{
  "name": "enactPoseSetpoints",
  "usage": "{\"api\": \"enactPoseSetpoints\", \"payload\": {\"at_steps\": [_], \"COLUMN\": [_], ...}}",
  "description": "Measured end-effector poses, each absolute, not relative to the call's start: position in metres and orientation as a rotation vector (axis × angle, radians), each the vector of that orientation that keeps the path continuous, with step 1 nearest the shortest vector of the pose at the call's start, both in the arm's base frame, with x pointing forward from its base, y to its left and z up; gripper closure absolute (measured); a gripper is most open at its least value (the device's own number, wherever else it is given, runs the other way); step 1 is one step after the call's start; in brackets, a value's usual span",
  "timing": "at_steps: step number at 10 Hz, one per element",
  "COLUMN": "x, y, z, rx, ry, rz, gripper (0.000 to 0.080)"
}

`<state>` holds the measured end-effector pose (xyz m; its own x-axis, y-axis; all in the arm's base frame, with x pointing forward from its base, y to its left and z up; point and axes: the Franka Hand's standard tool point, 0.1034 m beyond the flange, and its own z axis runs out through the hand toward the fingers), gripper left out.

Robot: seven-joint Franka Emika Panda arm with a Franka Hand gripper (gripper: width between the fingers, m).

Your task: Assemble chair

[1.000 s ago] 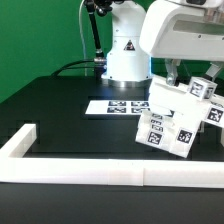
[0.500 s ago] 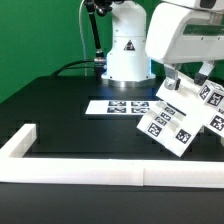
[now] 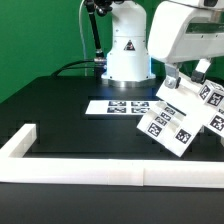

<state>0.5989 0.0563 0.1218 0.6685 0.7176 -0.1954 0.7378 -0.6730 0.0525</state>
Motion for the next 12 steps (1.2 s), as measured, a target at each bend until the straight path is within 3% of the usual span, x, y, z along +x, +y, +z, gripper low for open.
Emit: {"api": "enactPoseSetpoints", "payload": {"at_steps": [3,12], "x": [0.590,0.575], "y": [0.060,0.051], "z": [0.127,0.120], "rx": [2.675,2.595], "ry": [1.397,1.573], "rz": [-0.253,-0.266], "gripper": [0.0150,0.0150]}}
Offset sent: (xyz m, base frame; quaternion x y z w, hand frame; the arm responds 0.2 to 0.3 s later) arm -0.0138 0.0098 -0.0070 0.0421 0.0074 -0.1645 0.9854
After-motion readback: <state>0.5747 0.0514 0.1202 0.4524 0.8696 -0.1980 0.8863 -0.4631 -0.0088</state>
